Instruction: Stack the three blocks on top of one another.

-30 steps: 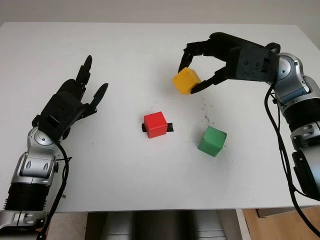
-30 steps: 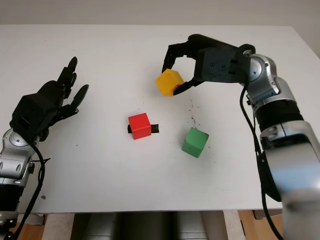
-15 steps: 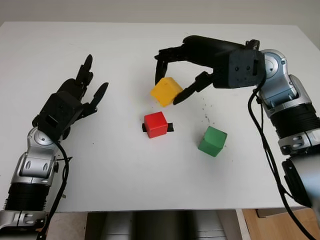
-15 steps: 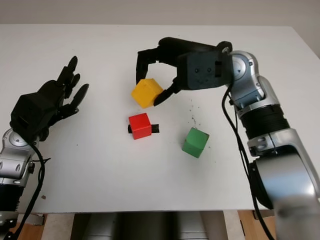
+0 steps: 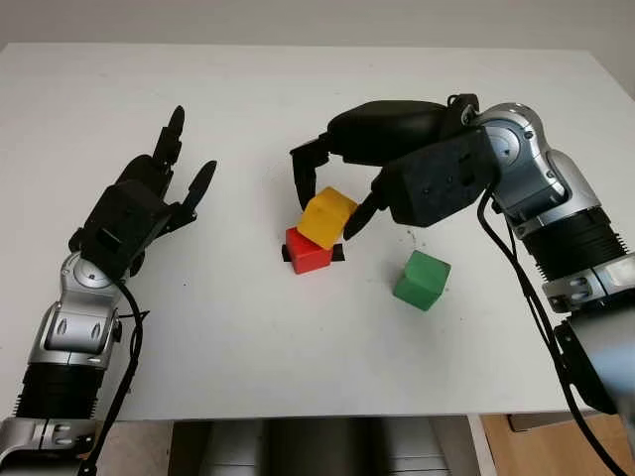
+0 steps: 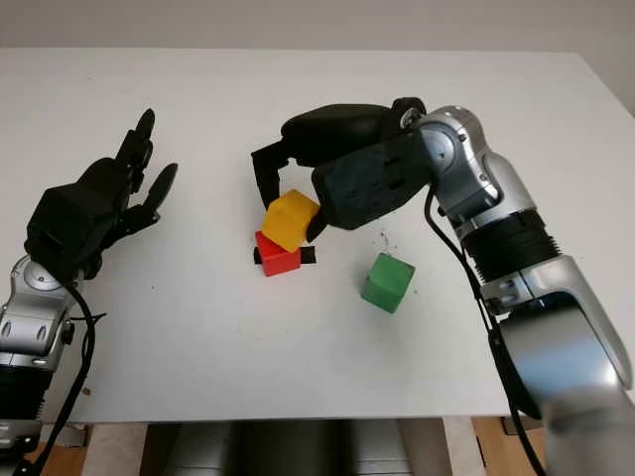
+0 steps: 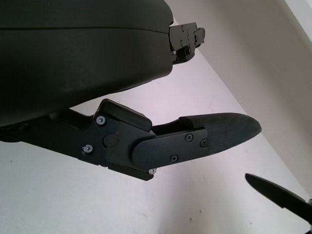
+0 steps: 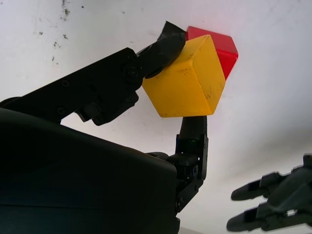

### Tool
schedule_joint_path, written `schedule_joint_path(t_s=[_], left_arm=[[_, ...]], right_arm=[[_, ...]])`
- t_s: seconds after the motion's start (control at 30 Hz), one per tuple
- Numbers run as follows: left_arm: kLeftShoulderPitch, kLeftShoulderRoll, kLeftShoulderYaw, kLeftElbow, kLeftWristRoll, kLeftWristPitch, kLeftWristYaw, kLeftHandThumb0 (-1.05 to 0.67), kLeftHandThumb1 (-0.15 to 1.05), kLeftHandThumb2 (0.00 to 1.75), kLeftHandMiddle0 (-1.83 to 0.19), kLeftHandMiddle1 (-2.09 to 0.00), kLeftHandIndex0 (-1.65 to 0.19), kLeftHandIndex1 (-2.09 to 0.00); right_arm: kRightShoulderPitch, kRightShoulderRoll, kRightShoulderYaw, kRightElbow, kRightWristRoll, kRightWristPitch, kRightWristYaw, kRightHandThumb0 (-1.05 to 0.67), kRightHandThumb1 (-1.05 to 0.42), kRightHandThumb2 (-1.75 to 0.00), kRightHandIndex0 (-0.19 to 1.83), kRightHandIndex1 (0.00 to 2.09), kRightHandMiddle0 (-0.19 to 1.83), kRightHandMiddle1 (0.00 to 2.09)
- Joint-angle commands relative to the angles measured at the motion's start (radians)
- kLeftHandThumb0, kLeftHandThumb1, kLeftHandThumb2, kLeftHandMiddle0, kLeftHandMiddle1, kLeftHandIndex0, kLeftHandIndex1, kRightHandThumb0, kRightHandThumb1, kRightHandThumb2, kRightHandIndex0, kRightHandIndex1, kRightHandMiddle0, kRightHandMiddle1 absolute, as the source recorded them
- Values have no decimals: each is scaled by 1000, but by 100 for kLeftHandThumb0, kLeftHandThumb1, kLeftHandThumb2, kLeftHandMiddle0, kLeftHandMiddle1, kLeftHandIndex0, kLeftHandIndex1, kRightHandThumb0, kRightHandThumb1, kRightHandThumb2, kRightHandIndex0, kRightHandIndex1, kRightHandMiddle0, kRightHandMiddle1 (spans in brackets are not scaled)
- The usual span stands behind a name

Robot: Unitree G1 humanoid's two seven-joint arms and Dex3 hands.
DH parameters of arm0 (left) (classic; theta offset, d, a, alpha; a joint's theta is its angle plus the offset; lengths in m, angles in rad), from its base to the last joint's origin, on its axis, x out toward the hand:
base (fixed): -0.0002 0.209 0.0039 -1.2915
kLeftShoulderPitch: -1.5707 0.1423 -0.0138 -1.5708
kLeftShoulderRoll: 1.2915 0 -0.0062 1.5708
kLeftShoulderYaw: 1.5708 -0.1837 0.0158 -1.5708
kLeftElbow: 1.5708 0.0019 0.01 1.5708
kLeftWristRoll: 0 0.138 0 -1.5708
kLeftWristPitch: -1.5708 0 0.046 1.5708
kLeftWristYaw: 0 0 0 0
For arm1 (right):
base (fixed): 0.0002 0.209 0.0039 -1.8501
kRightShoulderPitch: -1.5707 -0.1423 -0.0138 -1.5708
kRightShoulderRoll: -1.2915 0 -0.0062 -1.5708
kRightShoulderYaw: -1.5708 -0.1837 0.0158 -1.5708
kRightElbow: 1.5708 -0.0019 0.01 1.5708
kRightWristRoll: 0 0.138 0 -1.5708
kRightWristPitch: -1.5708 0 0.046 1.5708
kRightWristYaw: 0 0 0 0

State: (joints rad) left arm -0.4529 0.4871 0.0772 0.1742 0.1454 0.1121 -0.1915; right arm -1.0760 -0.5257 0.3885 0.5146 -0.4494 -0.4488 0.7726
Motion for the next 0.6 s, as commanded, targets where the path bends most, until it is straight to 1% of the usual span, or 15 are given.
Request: schedule_joint_path(t_s=[0.0, 0.07, 0.17, 0.3, 0.37, 0.43, 0.57], left_arm=[[-6, -5, -2, -17, 1, 0, 6, -83, 105, 66, 3, -10, 18, -5], [-6, -11, 0, -20, 1, 6, 9, -83, 105, 66, 10, -5, 17, -6], [-5, -12, -5, -21, 9, 8, 13, -85, 105, 65, 12, -5, 17, -6], [-2, -14, -10, -27, 23, 19, 25, -87, 105, 65, 6, -7, 17, -6], [1, -16, -7, -30, 17, 19, 24, -86, 105, 65, 10, -5, 17, -5], [3, -16, -7, -33, 18, 17, 27, -85, 105, 65, 4, -8, 17, -5], [3, -16, -12, -35, 30, 12, 38, -85, 105, 65, 3, -7, 17, -6]], right_arm=[[-40, -6, 10, -11, -19, -17, -4, -38, -92, -5, 29, 6, 41, 150], [-52, 2, 19, -11, -40, -12, -1, -37, -92, -5, 28, 6, 41, 145], [-62, 9, 26, -6, -51, -14, -3, -36, -92, -5, 29, 6, 44, 141], [-79, 19, 42, 14, -76, -42, -25, -39, -91, -5, 30, 6, 46, 139], [-85, 28, 42, 27, -80, -47, -34, -39, -91, -5, 30, 6, 47, 138], [-91, 33, 40, 37, -83, -52, -39, -39, -91, -5, 30, 6, 47, 138], [-101, 42, 34, 66, -83, -72, -62, -39, -91, -5, 31, 6, 49, 138]])
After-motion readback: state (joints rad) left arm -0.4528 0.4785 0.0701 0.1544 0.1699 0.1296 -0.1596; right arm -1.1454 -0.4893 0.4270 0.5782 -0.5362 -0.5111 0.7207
